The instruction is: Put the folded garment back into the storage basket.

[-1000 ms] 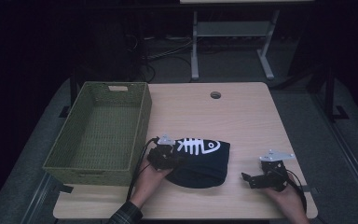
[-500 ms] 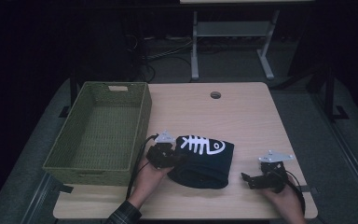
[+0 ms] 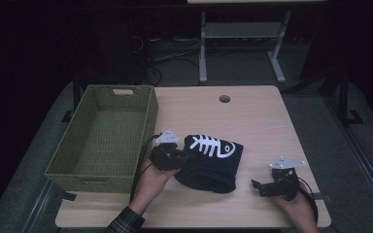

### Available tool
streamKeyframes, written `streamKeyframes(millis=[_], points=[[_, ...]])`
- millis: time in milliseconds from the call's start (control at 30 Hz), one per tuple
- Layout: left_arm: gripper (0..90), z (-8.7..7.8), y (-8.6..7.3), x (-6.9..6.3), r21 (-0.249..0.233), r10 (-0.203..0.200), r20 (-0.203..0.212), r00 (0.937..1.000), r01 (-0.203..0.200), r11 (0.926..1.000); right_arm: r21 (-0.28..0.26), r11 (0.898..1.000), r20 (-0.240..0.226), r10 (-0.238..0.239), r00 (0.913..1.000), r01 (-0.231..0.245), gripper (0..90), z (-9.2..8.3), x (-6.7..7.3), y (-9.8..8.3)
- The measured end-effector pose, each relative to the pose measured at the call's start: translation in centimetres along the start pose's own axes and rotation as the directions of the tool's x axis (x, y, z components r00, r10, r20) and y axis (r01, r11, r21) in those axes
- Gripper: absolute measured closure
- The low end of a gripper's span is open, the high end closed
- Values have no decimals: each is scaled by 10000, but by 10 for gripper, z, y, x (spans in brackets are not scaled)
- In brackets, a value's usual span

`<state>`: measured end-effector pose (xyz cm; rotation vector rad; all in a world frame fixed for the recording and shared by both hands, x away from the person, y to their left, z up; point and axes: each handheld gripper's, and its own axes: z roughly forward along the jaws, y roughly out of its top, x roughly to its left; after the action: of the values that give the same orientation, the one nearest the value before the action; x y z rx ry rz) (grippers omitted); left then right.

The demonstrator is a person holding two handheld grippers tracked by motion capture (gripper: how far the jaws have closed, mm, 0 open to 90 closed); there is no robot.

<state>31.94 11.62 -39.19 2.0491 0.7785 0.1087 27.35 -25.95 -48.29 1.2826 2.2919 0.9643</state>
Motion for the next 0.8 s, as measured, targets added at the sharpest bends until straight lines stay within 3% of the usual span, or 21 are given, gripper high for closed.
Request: streamKeyframes(millis=[200,433,800], points=[[724,-10,10,-2,-259,99,182,9998,-94,9996,-1,10000,1,2,10000,-2,19,0,0,0],[724,-21,19,-3,-376,292,79,9995,-289,9989,-2,10000,0,2,10000,-2,19,0,0,0],[724,-39,26,7,-438,306,174,9994,-298,9986,-28,10000,21,8,10000,-8,19,0,0,0]])
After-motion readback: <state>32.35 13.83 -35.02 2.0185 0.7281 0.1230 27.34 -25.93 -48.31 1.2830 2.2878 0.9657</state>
